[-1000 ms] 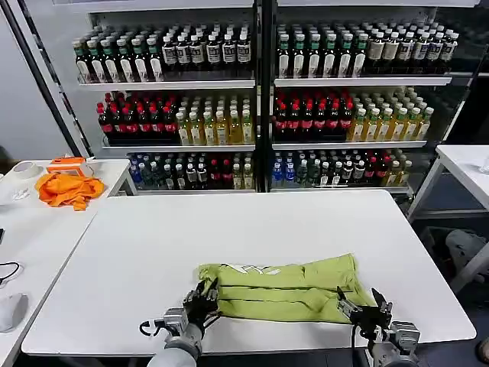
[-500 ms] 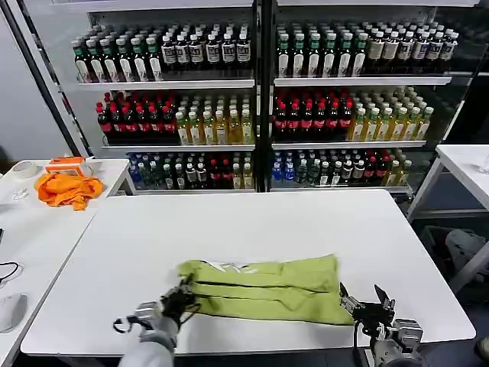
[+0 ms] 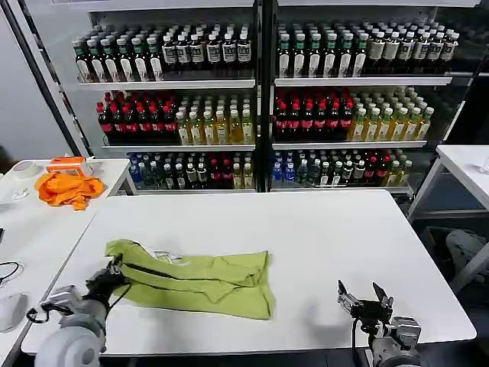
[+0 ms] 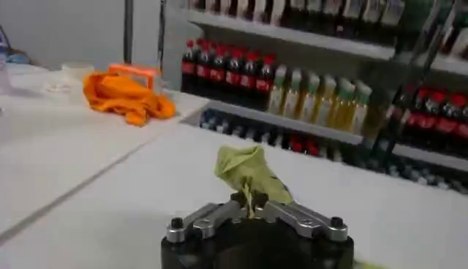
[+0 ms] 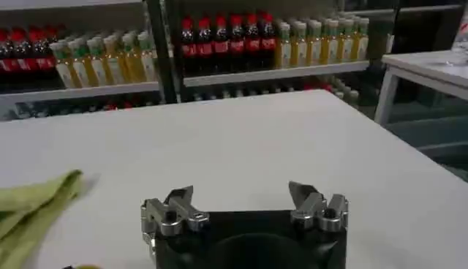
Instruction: Fold and organize the clothes.
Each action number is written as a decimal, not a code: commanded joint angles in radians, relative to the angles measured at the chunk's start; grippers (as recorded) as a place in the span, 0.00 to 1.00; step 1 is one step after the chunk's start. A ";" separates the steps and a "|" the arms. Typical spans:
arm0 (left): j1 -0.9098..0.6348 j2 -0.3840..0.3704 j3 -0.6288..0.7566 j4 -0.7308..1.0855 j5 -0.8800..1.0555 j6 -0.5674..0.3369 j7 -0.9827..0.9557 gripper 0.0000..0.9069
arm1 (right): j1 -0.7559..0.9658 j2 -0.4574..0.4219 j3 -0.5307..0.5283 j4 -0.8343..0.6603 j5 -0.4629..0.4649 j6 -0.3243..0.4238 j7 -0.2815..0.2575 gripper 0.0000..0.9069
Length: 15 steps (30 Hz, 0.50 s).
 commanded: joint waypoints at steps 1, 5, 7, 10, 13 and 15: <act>0.018 -0.058 0.180 -0.205 -0.276 0.019 0.009 0.02 | -0.002 -0.001 0.001 0.000 -0.002 0.001 0.000 1.00; -0.013 -0.121 0.326 -0.187 -0.291 0.014 0.011 0.02 | -0.008 -0.001 0.006 0.004 -0.002 0.002 0.000 1.00; -0.039 -0.143 0.390 -0.164 -0.286 0.012 0.009 0.02 | -0.009 -0.001 0.007 0.005 -0.003 0.003 0.000 1.00; -0.081 -0.173 0.461 -0.111 -0.252 0.010 0.007 0.02 | -0.009 0.001 0.007 0.007 -0.003 0.003 -0.001 1.00; -0.120 -0.199 0.506 -0.050 -0.199 0.003 0.011 0.02 | -0.007 0.004 0.005 0.006 -0.004 0.003 -0.001 1.00; -0.134 -0.206 0.527 -0.028 -0.163 0.003 0.017 0.02 | -0.006 0.006 0.004 0.006 -0.005 0.003 -0.002 1.00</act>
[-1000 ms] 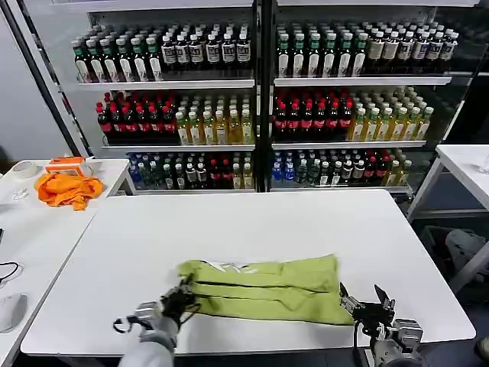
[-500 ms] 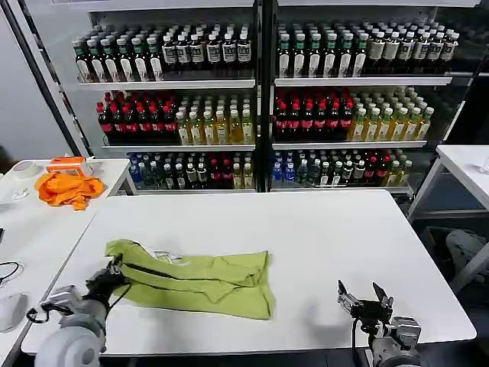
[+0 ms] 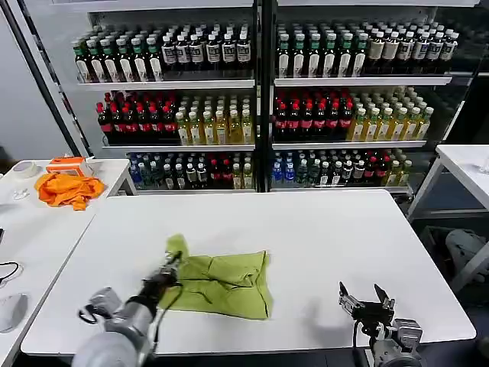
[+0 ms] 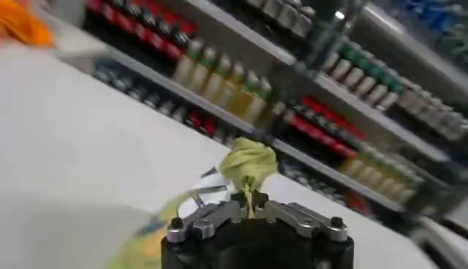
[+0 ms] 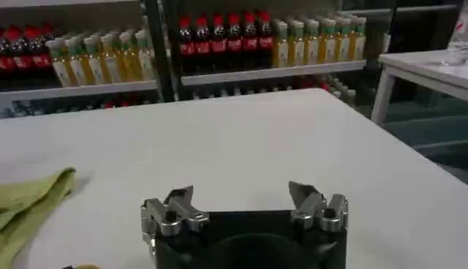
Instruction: Fold and organize the clothes.
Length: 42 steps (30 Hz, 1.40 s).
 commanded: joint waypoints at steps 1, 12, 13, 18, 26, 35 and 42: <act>-0.107 -0.105 0.286 0.122 0.075 -0.012 0.016 0.02 | 0.000 0.002 -0.001 0.001 -0.001 0.001 -0.001 1.00; -0.115 -0.114 0.330 0.156 0.220 -0.034 0.104 1.00 | 0.006 0.003 -0.002 -0.002 -0.001 0.001 -0.002 1.00; -0.115 -0.115 0.333 0.149 0.221 -0.043 0.109 1.00 | 0.007 0.003 -0.003 -0.002 -0.001 0.000 -0.002 1.00; -0.120 -0.125 0.327 0.129 0.221 -0.058 0.124 1.00 | 0.011 0.006 -0.010 -0.005 -0.003 0.000 -0.002 1.00; -0.048 -0.083 0.204 0.050 0.244 -0.063 0.096 1.00 | 0.014 0.009 -0.010 -0.007 -0.003 -0.001 -0.005 1.00; 0.030 0.033 0.007 0.104 0.306 -0.026 0.056 1.00 | 0.030 0.013 -0.020 -0.017 -0.003 -0.001 -0.006 1.00; 0.008 0.014 0.011 0.203 0.330 -0.014 0.046 1.00 | 0.037 0.016 -0.027 -0.027 -0.006 -0.001 -0.006 1.00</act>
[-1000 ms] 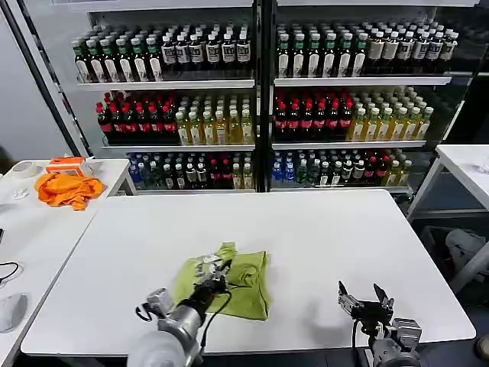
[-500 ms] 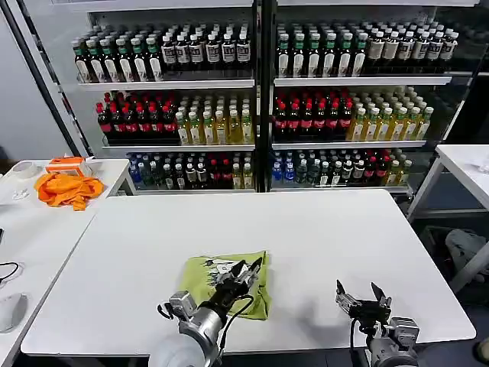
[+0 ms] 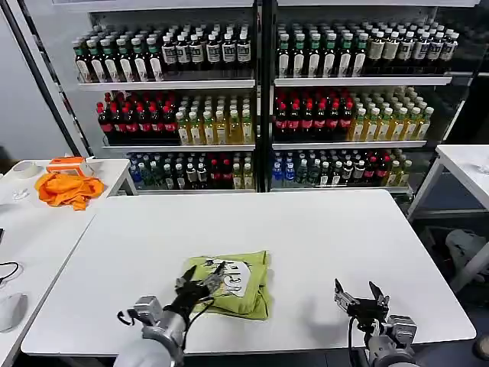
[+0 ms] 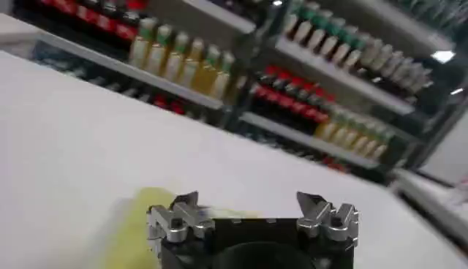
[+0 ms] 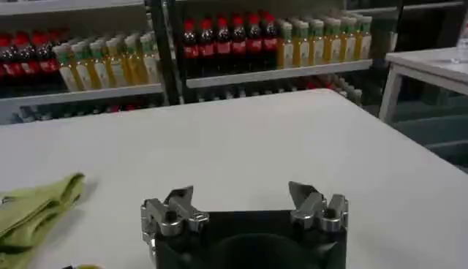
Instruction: Fold and organize the clothes.
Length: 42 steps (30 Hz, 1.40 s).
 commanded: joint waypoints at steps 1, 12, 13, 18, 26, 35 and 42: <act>0.011 0.028 -0.087 0.111 0.053 0.017 -0.015 1.00 | 0.005 0.002 -0.006 -0.004 -0.003 0.000 0.000 1.00; -0.021 -0.025 -0.072 0.167 -0.094 0.053 0.016 1.00 | -0.002 0.000 -0.004 0.004 -0.002 -0.001 0.005 1.00; -0.022 -0.027 -0.070 0.163 -0.112 0.057 0.022 1.00 | -0.003 0.000 -0.003 0.004 -0.002 -0.001 0.005 1.00; -0.038 -0.035 -0.071 0.173 -0.230 0.065 0.056 0.54 | -0.006 0.001 -0.003 0.013 -0.002 -0.001 0.005 1.00; -0.038 -0.051 -0.101 0.203 -0.390 0.064 0.080 0.10 | -0.025 0.003 0.010 0.023 -0.003 0.001 0.003 1.00; -0.031 -0.069 -0.154 0.207 -0.525 0.069 0.107 0.02 | -0.035 0.005 0.016 0.034 -0.002 0.001 0.003 1.00; -0.031 -0.106 -0.211 0.211 -0.645 0.069 0.115 0.02 | -0.034 0.006 0.017 0.040 -0.001 0.000 0.003 1.00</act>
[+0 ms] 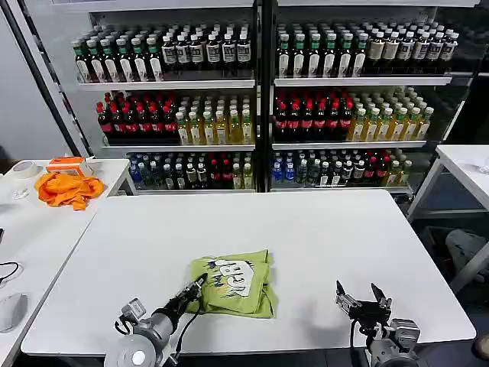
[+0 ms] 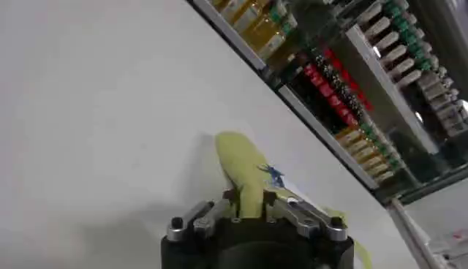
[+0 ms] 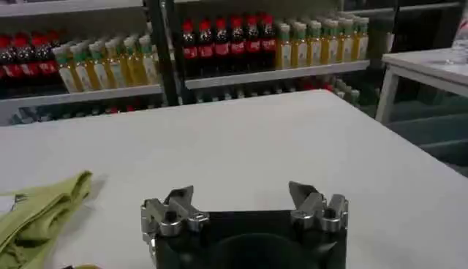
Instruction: Fold and organize the clothes.
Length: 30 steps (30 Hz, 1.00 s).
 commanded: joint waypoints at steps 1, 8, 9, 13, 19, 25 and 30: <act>-0.001 -0.043 -0.082 0.008 -0.231 -0.001 0.015 0.02 | -0.002 0.000 0.005 0.005 0.002 -0.001 0.001 1.00; 0.012 -0.035 -0.242 -0.075 -0.310 0.000 -0.014 0.02 | 0.004 0.004 0.006 0.002 0.005 0.000 0.000 1.00; 0.010 -0.011 -0.279 -0.087 -0.320 0.001 -0.018 0.02 | 0.006 0.005 0.006 0.001 0.006 0.000 0.000 1.00; 0.004 0.101 -0.480 -0.137 -0.319 0.019 -0.031 0.02 | 0.018 0.005 0.003 -0.006 0.011 0.000 0.000 1.00; 0.009 0.387 -0.713 -0.218 -0.055 0.012 0.082 0.02 | 0.055 0.007 -0.013 -0.032 0.017 0.000 0.000 1.00; 0.094 0.417 -0.468 -0.319 0.616 -0.092 0.197 0.02 | 0.070 0.016 -0.043 -0.050 0.009 0.000 0.000 1.00; 0.147 0.352 -0.044 -0.051 1.475 -0.411 0.162 0.02 | 0.054 0.006 -0.021 -0.051 0.010 0.007 -0.005 1.00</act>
